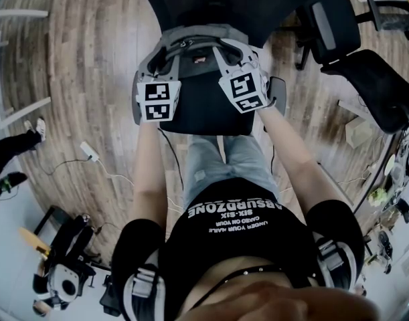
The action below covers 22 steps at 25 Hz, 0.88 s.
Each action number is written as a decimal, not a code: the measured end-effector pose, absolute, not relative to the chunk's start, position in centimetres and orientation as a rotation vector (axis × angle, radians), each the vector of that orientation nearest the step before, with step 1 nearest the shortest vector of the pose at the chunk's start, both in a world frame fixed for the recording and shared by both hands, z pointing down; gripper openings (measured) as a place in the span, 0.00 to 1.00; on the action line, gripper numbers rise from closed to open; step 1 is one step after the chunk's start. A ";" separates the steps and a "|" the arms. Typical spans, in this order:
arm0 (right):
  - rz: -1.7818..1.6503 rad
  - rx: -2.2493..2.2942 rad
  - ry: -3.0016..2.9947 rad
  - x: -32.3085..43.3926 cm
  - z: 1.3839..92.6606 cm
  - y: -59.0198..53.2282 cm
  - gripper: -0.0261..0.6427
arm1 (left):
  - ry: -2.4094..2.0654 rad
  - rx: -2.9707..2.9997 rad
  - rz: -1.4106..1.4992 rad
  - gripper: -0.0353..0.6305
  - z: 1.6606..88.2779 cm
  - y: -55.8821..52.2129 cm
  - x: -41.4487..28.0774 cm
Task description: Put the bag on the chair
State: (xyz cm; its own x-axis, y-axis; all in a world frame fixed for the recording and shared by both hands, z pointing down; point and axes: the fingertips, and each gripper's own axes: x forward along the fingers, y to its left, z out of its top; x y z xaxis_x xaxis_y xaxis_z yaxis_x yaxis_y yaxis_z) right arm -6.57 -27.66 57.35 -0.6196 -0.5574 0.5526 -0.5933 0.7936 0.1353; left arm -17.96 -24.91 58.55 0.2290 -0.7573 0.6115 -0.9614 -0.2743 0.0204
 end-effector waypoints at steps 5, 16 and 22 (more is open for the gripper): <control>0.103 0.852 -2.351 -4.8 59.1 -28.5 0.13 | -1.622 2.188 0.675 0.28 59.5 -25.4 -16.0; 0.140 0.886 -2.327 -3.7 60.3 -29.6 0.13 | -1.644 2.192 0.577 0.28 60.5 -26.8 -15.3; 0.107 0.870 -2.290 -3.7 60.6 -29.9 0.13 | -1.682 2.195 0.581 0.28 60.8 -27.1 -15.2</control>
State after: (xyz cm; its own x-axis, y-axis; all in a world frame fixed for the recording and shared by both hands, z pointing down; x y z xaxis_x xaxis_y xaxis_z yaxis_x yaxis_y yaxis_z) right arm -3.69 -29.93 60.58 -0.5481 -0.5596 0.6217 -0.6150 0.7734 0.1539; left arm -15.19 -27.07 60.82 0.2264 -0.8380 0.4964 -0.9657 -0.2595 0.0024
